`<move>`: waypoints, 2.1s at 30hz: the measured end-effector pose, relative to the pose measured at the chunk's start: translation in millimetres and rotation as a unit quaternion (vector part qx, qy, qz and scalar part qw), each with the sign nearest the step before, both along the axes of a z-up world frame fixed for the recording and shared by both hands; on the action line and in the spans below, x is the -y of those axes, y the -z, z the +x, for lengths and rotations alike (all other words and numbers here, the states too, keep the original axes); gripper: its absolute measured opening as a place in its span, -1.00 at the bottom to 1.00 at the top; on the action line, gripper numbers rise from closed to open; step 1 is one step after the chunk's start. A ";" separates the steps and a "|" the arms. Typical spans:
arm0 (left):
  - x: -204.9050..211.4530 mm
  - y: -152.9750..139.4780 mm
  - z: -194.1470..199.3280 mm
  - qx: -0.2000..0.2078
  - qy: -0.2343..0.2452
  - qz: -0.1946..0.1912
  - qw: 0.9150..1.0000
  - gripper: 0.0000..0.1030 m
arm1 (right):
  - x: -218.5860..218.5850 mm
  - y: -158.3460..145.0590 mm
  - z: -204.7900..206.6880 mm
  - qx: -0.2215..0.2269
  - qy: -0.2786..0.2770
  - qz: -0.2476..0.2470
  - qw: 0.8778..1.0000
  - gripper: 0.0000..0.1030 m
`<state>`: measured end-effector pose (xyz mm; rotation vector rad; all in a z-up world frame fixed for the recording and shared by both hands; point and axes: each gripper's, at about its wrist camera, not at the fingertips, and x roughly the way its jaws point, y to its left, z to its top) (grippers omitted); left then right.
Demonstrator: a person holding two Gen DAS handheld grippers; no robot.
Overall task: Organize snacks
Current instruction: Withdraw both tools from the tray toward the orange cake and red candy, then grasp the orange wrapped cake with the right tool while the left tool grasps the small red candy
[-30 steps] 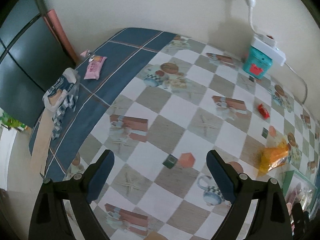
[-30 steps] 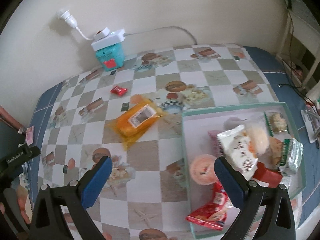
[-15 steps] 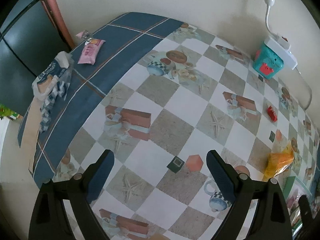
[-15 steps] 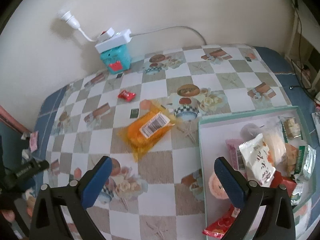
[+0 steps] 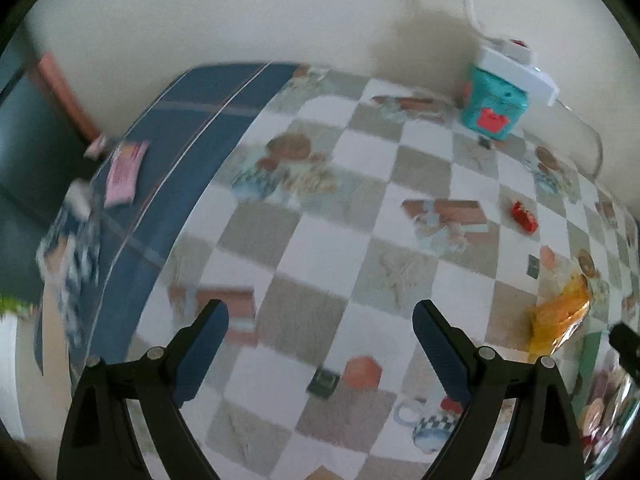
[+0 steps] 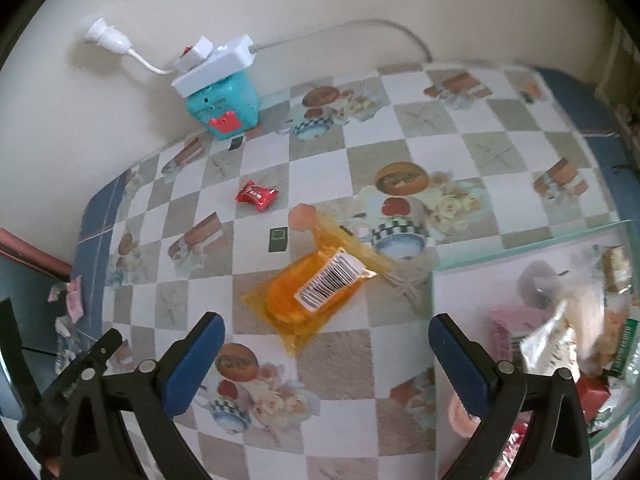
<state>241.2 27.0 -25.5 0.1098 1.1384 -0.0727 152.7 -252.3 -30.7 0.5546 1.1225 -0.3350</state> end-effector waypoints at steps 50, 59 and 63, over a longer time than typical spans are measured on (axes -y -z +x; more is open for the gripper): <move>150.8 47.5 84.2 -0.074 0.087 -0.106 0.988 0.71 | 67.6 48.6 84.1 -0.063 -0.033 -0.083 0.994 0.26; 195.5 51.4 94.6 -0.060 0.103 -0.092 0.989 -0.10 | 76.8 48.8 80.5 -0.054 -0.043 -0.074 0.995 0.26; 213.0 59.8 97.1 -0.063 0.106 -0.085 0.989 -0.32 | 78.7 47.7 77.9 -0.053 -0.046 -0.071 0.995 0.26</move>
